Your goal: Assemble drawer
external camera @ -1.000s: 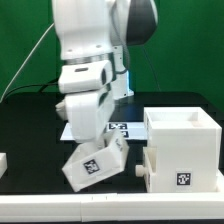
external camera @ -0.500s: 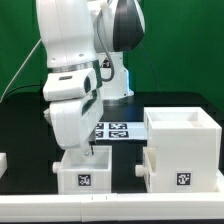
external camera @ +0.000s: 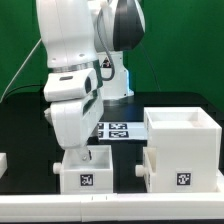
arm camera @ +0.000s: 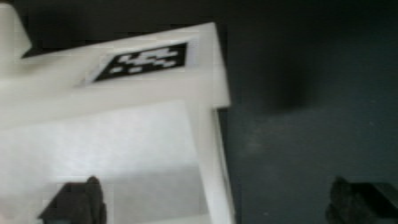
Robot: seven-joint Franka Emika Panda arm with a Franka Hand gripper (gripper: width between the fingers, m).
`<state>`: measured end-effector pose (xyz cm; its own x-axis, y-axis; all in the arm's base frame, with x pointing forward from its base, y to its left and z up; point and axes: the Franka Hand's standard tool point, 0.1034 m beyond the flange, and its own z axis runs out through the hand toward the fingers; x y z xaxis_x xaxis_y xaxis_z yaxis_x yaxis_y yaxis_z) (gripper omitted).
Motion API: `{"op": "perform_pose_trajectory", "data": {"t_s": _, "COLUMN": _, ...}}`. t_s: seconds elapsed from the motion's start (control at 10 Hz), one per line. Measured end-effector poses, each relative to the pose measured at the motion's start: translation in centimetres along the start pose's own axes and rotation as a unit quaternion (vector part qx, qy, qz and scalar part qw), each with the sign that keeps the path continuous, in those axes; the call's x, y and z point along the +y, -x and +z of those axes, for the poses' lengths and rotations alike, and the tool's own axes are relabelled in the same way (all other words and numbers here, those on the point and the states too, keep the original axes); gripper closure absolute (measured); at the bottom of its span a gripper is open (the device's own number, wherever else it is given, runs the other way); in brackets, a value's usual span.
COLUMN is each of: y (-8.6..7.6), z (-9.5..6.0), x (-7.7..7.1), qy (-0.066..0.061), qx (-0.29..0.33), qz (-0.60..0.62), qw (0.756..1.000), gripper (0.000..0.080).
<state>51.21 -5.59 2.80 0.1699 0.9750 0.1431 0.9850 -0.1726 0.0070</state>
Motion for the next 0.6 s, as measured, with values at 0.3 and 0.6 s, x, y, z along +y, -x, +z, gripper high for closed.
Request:
{"op": "perform_pose_trajectory", "data": {"t_s": 0.3, "y": 1.7, "z": 0.5, "x": -0.3, "qy": -0.007, "qx": 0.003, "qz": -0.039, "qw": 0.999, "gripper": 0.0151}}
{"op": "perform_pose_trajectory", "data": {"t_s": 0.6, "y": 3.1, "z": 1.0, "x": -0.4, "qy": -0.009, "qx": 0.006, "qz": -0.027, "qw": 1.000, "gripper": 0.0151}}
